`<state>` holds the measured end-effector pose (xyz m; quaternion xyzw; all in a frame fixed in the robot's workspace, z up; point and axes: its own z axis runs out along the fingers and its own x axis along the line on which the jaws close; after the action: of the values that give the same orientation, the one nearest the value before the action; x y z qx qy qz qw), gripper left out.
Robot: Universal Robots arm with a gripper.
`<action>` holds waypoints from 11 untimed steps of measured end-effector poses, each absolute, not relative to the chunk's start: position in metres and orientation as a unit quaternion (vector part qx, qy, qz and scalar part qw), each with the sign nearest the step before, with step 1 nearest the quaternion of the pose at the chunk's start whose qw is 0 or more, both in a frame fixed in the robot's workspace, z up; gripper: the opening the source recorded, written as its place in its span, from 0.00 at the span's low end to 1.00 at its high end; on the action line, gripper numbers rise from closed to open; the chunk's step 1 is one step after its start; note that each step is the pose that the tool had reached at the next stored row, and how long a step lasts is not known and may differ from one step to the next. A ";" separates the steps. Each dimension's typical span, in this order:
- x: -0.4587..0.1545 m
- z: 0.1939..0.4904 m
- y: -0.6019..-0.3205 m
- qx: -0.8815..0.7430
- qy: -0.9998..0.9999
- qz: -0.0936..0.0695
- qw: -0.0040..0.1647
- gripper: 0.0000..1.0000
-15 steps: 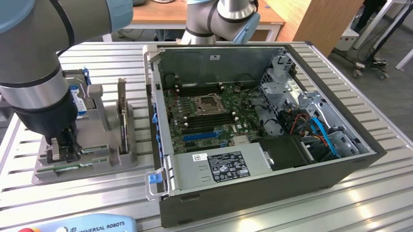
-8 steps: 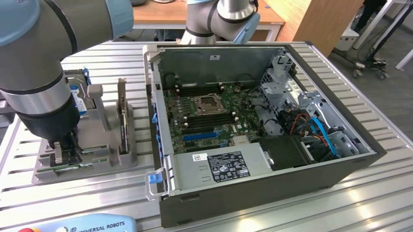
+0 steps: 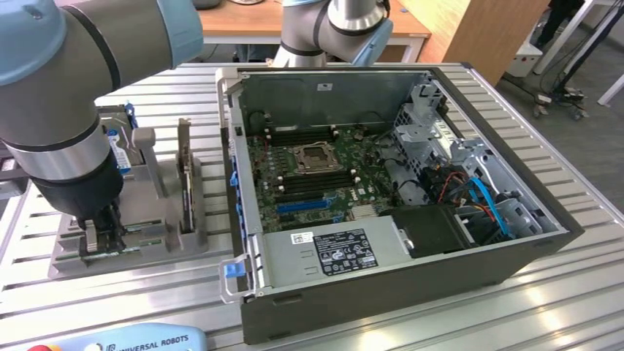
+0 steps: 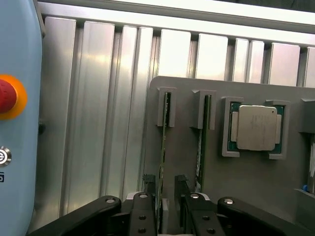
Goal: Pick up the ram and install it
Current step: 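Pick up the ram and move it above insertion slot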
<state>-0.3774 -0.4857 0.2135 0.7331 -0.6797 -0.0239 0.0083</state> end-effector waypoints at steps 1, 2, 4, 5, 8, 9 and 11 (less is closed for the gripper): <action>-0.377 0.212 -0.486 0.733 -0.680 -0.024 0.008 0.30; -0.377 0.211 -0.486 0.733 -0.680 -0.024 0.008 0.30; -0.377 0.209 -0.486 0.733 -0.680 -0.024 0.008 0.30; -0.377 0.208 -0.486 0.733 -0.680 -0.024 0.008 0.30; -0.377 0.206 -0.486 0.733 -0.680 -0.024 0.008 0.30; -0.377 0.206 -0.486 0.733 -0.680 -0.024 0.008 0.30; -0.377 0.206 -0.486 0.733 -0.680 -0.024 0.008 0.30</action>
<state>-0.3774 -0.4857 0.2056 0.7330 -0.6797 -0.0239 0.0084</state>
